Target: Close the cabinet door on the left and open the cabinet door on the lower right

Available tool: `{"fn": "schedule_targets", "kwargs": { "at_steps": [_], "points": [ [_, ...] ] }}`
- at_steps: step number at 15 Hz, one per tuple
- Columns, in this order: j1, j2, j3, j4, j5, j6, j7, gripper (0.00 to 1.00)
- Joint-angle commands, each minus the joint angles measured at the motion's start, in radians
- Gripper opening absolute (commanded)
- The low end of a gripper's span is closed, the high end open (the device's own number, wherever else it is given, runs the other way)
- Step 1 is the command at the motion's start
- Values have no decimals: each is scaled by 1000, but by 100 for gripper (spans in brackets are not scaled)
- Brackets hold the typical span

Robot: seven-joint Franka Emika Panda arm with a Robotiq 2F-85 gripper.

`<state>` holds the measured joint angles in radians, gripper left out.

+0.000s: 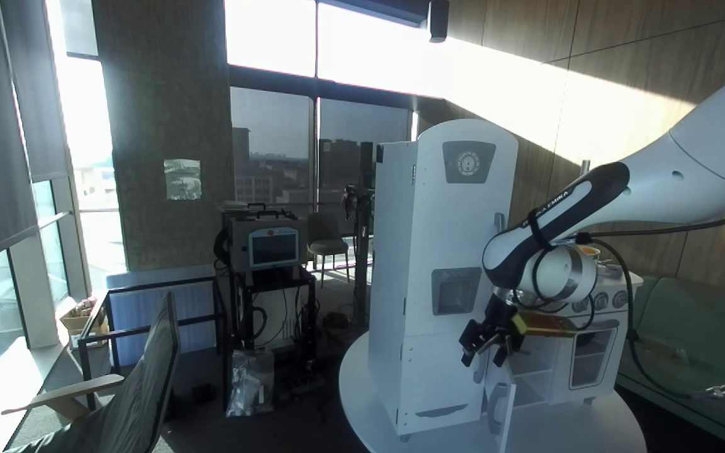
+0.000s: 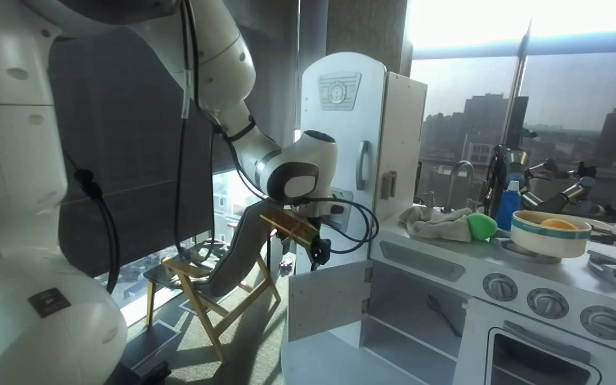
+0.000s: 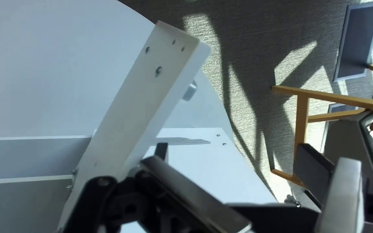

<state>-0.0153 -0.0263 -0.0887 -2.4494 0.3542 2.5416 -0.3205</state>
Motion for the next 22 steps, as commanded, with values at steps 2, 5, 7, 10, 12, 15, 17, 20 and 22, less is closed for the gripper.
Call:
{"fn": "schedule_targets", "kwargs": {
  "at_steps": [2, 5, 7, 10, 12, 15, 17, 20, 22],
  "points": [
    [-53, -21, -20, -6, -25, 5, 47, 100],
    [-87, -15, -41, -6, -98, 17, 117, 100],
    [-110, -10, -60, 2, -130, 2, 163, 100],
    [-137, -4, -83, 10, -153, -5, 208, 100],
    [-150, 2, -93, 18, -165, -2, 233, 100],
    [-160, 20, -101, 48, -159, -1, 252, 100],
    [-163, 39, -102, 80, -162, -16, 278, 100],
    [-172, 88, -108, 133, -188, -37, 339, 100],
    [-174, 81, -102, 142, -98, -78, 287, 100]
  ]
}}
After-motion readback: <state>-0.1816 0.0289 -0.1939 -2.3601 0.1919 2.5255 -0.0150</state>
